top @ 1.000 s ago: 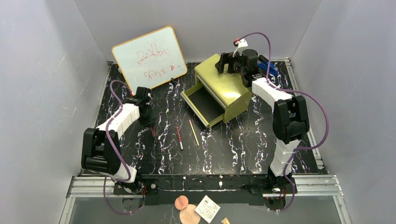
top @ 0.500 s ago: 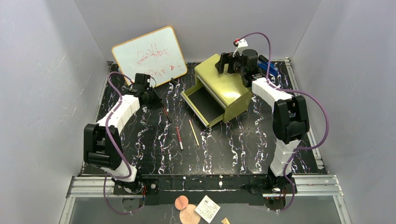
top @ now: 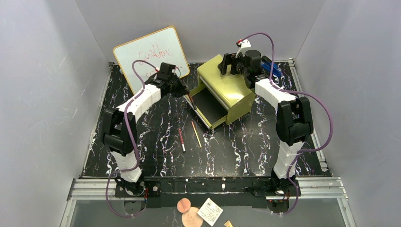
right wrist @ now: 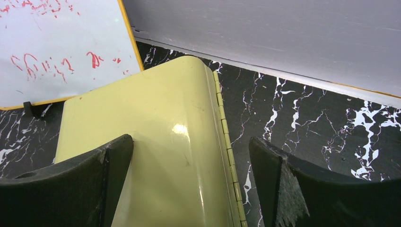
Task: Organize the makeup
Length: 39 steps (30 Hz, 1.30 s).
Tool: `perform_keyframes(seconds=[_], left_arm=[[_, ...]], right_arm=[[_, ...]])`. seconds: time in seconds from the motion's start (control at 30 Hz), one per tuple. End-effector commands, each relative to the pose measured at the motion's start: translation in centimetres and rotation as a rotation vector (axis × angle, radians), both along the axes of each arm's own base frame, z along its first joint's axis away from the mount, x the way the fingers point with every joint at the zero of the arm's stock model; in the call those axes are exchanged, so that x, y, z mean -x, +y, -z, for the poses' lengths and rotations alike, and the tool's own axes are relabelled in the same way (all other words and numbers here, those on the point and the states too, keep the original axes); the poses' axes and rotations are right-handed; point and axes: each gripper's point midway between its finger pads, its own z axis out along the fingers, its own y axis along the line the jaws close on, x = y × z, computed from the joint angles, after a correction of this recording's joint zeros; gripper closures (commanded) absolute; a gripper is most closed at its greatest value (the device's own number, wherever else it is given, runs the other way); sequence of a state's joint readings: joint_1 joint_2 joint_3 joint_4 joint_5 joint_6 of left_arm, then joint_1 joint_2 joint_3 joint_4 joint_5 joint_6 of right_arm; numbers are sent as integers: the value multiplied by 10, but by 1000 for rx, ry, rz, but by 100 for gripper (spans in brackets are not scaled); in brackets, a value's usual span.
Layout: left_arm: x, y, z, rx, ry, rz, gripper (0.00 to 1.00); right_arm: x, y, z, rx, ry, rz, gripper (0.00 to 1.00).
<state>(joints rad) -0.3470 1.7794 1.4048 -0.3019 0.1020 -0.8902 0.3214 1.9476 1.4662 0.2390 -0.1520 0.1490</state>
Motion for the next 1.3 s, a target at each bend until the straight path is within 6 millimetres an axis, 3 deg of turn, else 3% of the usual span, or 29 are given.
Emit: perform_keyframes(seconds=[0.0,0.27,0.47,0.83,1.27], left_arm=[[-20,-21,-18,38,-54,-20,100],[-35,-38,-10,76,-82,-115,100],[-36,-56,6,80,-70,-142,100],[-7,-93,49,21,-11,-110,100],[37,-94,82,-22,69,-85,100]], right_arm=[[127,-37,206,294,704,-43,1],[129,-38,210,295,710,-45,1],[129,-38,211,296,710,-45,1],[130,-39,215,299,715,-44,1],[129,-37,215,293,716,-46,1]])
